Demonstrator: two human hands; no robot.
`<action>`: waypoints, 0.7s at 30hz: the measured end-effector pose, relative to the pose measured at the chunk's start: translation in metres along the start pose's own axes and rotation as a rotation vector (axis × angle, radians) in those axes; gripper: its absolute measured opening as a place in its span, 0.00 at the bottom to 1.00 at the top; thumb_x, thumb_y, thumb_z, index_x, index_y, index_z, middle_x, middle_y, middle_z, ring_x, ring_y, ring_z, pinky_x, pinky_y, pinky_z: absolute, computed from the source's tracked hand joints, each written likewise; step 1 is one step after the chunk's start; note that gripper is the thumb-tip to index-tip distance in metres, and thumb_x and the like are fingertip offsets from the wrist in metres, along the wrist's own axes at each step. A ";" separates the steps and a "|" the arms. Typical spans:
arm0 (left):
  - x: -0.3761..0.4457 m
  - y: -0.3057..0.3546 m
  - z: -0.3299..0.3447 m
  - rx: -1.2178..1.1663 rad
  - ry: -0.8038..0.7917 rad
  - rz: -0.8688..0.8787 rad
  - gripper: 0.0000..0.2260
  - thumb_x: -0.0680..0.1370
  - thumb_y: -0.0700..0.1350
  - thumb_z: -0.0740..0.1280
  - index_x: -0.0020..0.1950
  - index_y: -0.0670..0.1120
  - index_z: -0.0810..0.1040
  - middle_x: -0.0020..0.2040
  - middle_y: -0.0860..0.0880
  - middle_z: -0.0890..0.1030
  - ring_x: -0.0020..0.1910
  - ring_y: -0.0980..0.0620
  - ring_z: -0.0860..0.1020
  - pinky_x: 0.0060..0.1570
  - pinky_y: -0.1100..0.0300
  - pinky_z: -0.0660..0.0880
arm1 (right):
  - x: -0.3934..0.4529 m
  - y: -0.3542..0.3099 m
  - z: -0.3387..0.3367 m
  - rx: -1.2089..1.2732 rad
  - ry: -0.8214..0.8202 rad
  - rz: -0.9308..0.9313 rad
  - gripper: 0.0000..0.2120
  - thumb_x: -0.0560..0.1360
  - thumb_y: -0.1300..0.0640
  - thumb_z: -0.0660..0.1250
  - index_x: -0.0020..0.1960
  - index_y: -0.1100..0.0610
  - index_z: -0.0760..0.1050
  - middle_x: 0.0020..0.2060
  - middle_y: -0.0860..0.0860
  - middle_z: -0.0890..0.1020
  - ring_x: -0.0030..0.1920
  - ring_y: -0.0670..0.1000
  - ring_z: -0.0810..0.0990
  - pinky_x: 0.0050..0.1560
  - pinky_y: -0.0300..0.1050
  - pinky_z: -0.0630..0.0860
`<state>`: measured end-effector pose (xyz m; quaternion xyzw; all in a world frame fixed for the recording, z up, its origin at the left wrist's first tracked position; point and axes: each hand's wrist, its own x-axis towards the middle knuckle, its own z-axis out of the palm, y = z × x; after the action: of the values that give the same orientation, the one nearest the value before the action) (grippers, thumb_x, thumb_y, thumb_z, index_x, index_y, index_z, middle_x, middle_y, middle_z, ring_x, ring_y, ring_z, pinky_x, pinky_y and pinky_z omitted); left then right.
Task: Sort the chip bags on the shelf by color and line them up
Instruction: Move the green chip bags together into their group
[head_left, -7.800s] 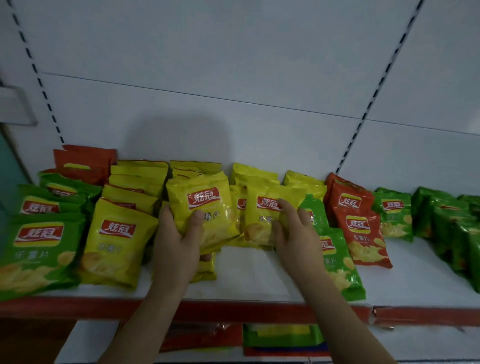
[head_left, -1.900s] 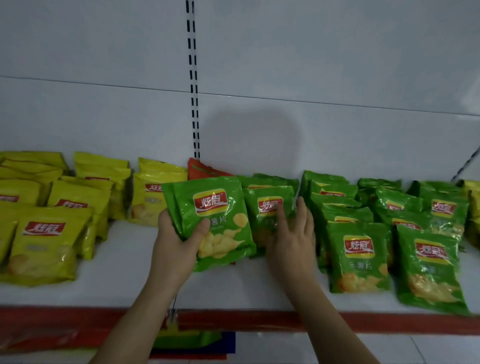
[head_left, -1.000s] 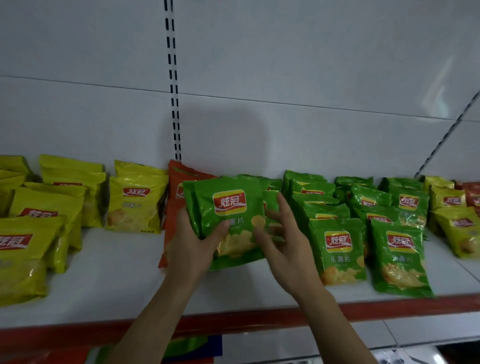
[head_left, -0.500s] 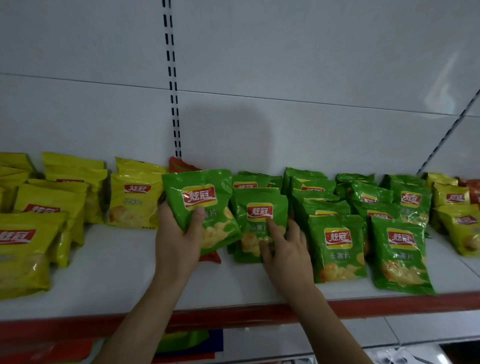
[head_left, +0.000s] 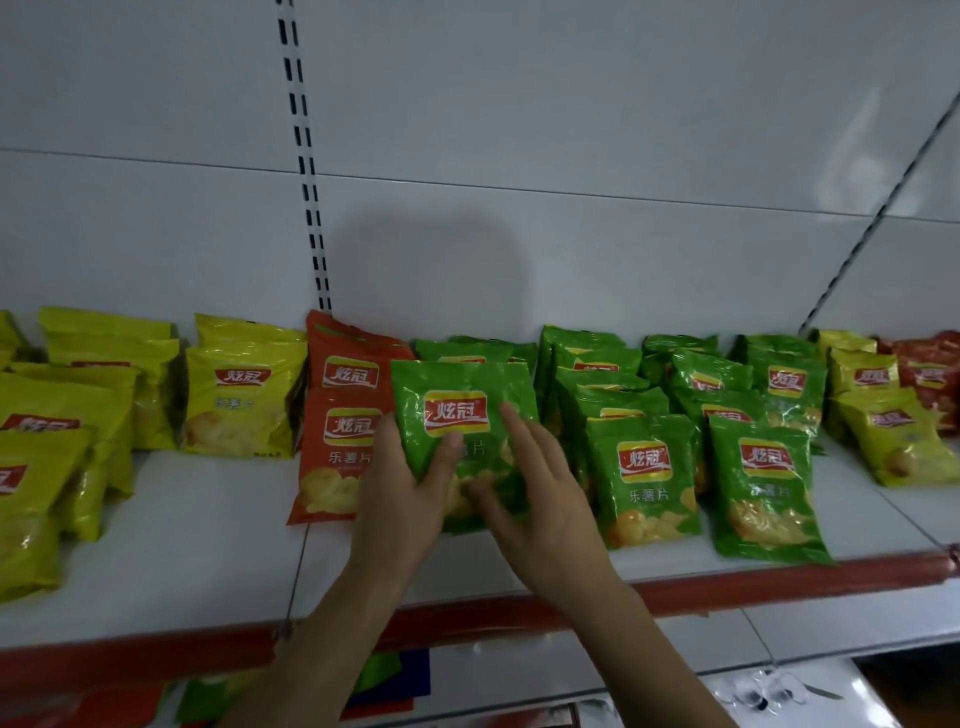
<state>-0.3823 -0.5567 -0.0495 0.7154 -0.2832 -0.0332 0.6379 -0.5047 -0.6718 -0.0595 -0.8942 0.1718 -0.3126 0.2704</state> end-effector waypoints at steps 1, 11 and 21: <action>-0.001 0.000 0.004 0.019 -0.014 0.012 0.25 0.79 0.58 0.70 0.73 0.52 0.70 0.58 0.57 0.83 0.53 0.62 0.83 0.45 0.69 0.80 | -0.001 0.004 0.000 -0.012 0.017 -0.016 0.36 0.83 0.43 0.67 0.85 0.39 0.53 0.78 0.46 0.65 0.61 0.42 0.76 0.57 0.48 0.82; -0.018 -0.032 0.014 1.047 -0.158 0.457 0.26 0.84 0.59 0.63 0.79 0.48 0.72 0.83 0.40 0.62 0.84 0.35 0.53 0.76 0.31 0.61 | -0.030 0.041 0.014 -0.505 0.078 0.029 0.30 0.82 0.47 0.65 0.83 0.49 0.65 0.80 0.60 0.65 0.79 0.65 0.65 0.70 0.66 0.74; -0.022 -0.040 -0.001 1.093 -0.166 0.385 0.28 0.85 0.62 0.54 0.80 0.48 0.70 0.81 0.43 0.67 0.83 0.39 0.58 0.78 0.33 0.58 | -0.031 0.036 0.015 -0.587 0.041 0.058 0.34 0.79 0.42 0.64 0.83 0.49 0.65 0.85 0.60 0.54 0.85 0.64 0.45 0.80 0.69 0.60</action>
<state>-0.3862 -0.5450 -0.0939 0.8712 -0.4332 0.1783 0.1466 -0.5234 -0.6800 -0.1049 -0.9224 0.2856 -0.2600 0.0055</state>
